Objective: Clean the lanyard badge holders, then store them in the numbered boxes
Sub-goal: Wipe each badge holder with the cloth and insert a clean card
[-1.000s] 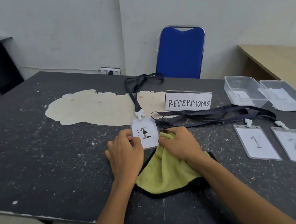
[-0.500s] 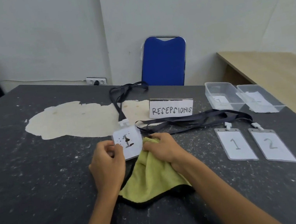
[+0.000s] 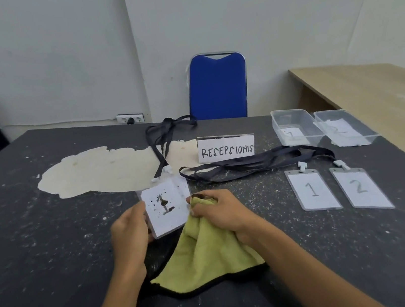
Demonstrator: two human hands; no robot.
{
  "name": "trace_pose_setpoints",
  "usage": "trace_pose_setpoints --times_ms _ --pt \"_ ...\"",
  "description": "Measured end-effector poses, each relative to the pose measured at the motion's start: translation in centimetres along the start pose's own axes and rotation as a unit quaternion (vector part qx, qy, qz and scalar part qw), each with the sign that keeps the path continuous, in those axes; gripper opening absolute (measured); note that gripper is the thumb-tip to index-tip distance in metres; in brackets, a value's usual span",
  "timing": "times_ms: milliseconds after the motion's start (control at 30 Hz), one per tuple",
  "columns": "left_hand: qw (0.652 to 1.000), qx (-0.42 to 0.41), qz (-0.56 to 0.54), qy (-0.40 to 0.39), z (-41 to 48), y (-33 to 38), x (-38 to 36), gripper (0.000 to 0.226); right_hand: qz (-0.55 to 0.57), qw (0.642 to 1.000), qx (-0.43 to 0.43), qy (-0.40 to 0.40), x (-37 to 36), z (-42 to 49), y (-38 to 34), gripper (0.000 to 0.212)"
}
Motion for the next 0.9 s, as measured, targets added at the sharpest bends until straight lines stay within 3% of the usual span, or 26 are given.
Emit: trace_pose_setpoints --times_ms 167,300,567,633,767,900 --pt "0.982 0.088 -0.138 -0.099 -2.4 -0.6 -2.8 0.028 0.017 0.999 0.007 -0.04 1.2 -2.5 0.1 0.022" --pt "0.94 0.162 -0.225 -0.197 -5.6 -1.1 -6.6 0.038 -0.019 0.999 0.025 -0.03 3.4 -4.4 0.3 0.022" --pt "0.854 0.295 -0.316 -0.289 -9.3 -3.0 -12.3 0.074 -0.08 0.996 0.03 -0.016 9.0 -7.5 1.2 0.021" --pt "0.839 0.309 -0.335 -0.297 -9.9 -3.4 -13.8 0.079 -0.117 0.993 0.022 0.021 10.4 -8.1 1.7 0.018" --pt "0.82 0.344 -0.344 -0.303 -11.0 -4.9 -16.3 0.09 -0.2 0.971 0.034 0.125 12.9 -9.5 2.1 0.041" --pt "0.826 0.348 -0.312 -0.316 -11.3 -6.3 -17.7 0.082 -0.225 0.949 0.085 0.203 13.0 -11.3 3.5 0.039"
Point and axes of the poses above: each hand's wrist, its own z-axis towards the middle knuckle, its own x-axis out of the back of the hand, y = z × x, the point moved 9 cm from there along z, towards the middle knuckle, and after that the axes turned 2 degrees about -z, right-handed, at the moved point
